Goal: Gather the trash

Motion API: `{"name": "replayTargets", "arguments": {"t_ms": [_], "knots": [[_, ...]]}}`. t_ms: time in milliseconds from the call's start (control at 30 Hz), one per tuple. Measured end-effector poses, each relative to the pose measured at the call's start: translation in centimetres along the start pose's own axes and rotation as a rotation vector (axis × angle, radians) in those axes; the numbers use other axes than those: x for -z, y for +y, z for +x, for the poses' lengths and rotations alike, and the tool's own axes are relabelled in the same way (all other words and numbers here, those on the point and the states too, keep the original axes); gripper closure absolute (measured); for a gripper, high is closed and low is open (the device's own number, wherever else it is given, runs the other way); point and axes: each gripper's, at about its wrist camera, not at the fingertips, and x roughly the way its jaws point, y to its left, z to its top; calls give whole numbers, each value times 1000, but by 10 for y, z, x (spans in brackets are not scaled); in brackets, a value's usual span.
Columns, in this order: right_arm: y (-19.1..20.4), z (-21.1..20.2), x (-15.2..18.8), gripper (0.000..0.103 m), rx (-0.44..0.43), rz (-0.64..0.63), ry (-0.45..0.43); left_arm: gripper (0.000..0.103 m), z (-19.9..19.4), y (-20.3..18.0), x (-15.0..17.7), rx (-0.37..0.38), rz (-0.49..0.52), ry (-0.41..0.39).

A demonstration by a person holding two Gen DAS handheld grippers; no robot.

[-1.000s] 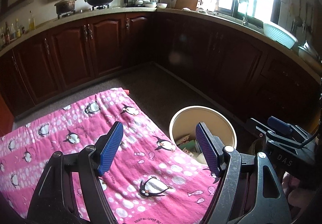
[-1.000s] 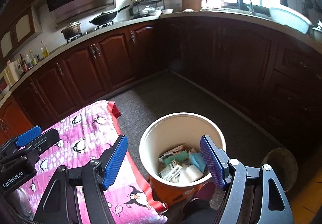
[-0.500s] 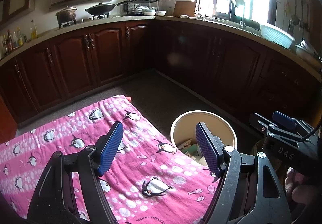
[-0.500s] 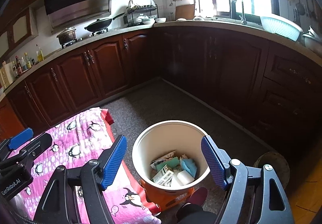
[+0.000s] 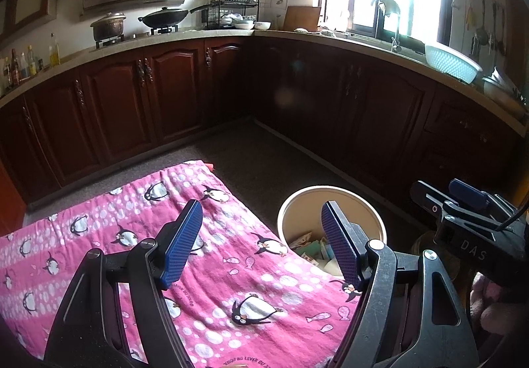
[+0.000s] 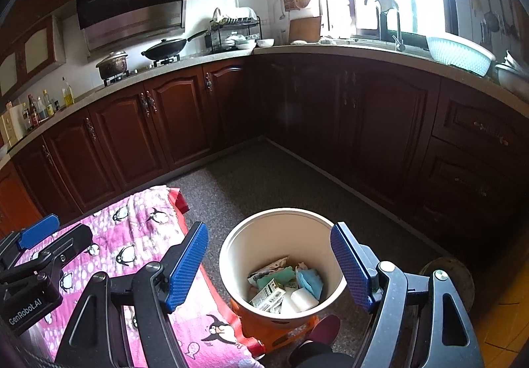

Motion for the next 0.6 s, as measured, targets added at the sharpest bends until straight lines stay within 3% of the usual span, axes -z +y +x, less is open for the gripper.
{"name": "replayTargets", "arguments": {"t_ms": [600], "knots": [[2,2,1,29,-1,-15,4,29,1,2,2,-9,-7,-10]]}}
